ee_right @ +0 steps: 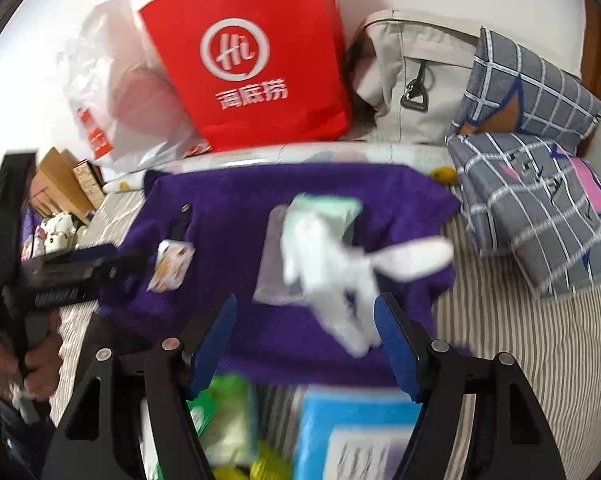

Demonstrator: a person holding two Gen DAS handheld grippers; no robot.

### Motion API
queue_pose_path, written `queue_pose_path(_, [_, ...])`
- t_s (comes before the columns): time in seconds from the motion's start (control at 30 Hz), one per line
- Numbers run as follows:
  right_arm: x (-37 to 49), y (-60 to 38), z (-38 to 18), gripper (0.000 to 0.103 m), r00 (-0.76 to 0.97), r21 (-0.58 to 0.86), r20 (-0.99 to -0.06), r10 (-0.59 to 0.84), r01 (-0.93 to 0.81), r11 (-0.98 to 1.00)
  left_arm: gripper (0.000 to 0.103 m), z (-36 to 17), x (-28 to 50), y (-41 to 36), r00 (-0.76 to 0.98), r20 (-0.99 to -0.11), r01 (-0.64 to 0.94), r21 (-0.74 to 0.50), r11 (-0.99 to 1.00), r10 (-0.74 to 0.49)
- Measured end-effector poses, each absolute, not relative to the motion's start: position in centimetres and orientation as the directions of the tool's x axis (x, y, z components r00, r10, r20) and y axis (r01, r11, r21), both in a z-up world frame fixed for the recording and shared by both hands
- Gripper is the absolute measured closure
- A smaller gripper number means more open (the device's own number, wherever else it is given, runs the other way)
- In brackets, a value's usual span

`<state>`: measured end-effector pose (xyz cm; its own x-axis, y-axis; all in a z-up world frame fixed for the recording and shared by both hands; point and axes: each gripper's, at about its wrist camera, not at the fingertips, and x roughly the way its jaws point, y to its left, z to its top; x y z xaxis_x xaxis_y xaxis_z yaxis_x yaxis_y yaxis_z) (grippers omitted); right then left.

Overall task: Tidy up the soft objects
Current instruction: 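Grasp the green wrapped packet in the pile with the right gripper and lift it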

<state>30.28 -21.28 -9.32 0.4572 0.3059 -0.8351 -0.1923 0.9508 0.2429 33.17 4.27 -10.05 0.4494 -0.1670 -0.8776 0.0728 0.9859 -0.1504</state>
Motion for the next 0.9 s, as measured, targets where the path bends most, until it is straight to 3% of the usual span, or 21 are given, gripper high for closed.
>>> queue_pose_path(0.13, [26.5,-19.2,-9.1,0.055,0.417,0.252,-0.845,0.336,-0.243,0.937,0.025,-9.6,31.8,5.2,0.459,-0.874,0.061,-0.146,0.987,-0.157])
queue_pose_path(0.53, [20.6,-14.3,-11.2,0.055,0.274,0.287,-0.892,0.359,-0.269,0.919,0.025,-9.2,27.4,8.7,0.474,-0.866,0.018,-0.172,0.985,-0.160])
queue_pose_path(0.6, [20.7,-13.7,-12.0,0.068,0.265,0.271,-0.903,0.339,-0.263,0.926,0.025,-9.2,26.6,9.2,0.476,-0.864,0.018,-0.177,0.984,-0.164])
queue_pose_path(0.63, [20.6,-13.6,-12.1,0.088,0.266,0.268,-0.904,0.336,-0.258,0.928,0.025,-9.1,26.3,9.4,0.477,-0.863,0.019,-0.177,0.984,-0.164])
queue_pose_path(0.73, [20.1,-14.1,-11.5,0.096,0.301,0.291,-0.884,0.359,-0.246,0.924,0.025,-9.1,25.1,10.0,0.477,-0.864,0.011,-0.175,0.985,-0.159])
queue_pose_path(0.9, [18.5,-15.2,-9.3,0.098,0.362,0.302,-0.853,0.377,-0.247,0.921,0.025,-8.8,23.1,11.0,0.489,-0.854,-0.008,-0.206,0.979,-0.176])
